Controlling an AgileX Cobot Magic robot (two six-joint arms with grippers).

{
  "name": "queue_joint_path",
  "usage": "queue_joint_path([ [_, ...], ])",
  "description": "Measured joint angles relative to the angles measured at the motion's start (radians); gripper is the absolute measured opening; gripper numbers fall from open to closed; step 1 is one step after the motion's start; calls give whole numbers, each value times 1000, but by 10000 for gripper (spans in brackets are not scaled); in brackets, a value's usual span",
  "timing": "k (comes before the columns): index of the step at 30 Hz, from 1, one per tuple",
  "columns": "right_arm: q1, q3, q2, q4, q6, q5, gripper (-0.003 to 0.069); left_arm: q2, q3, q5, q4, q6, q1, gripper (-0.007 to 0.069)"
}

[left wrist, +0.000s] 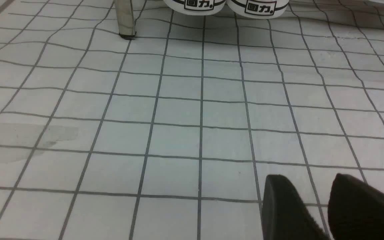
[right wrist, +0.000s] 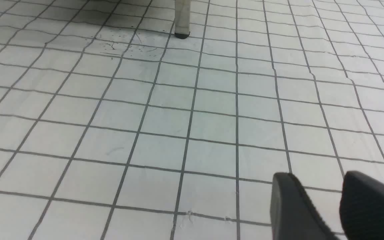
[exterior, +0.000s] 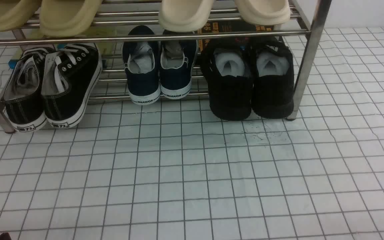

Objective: Take the shoes off the shelf with your hand from the white checkered tablecloth.

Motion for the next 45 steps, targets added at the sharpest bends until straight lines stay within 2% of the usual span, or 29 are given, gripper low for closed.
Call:
queue_joint_path([
  [41, 0, 0, 0, -21, 1, 0, 240, 0, 1, 0, 0, 0, 0, 240],
  [43, 0, 0, 0, -10, 15, 0, 240, 0, 1, 0, 0, 0, 0, 240],
  [45, 0, 0, 0, 108, 95, -13, 240, 0, 1, 0, 0, 0, 0, 240],
])
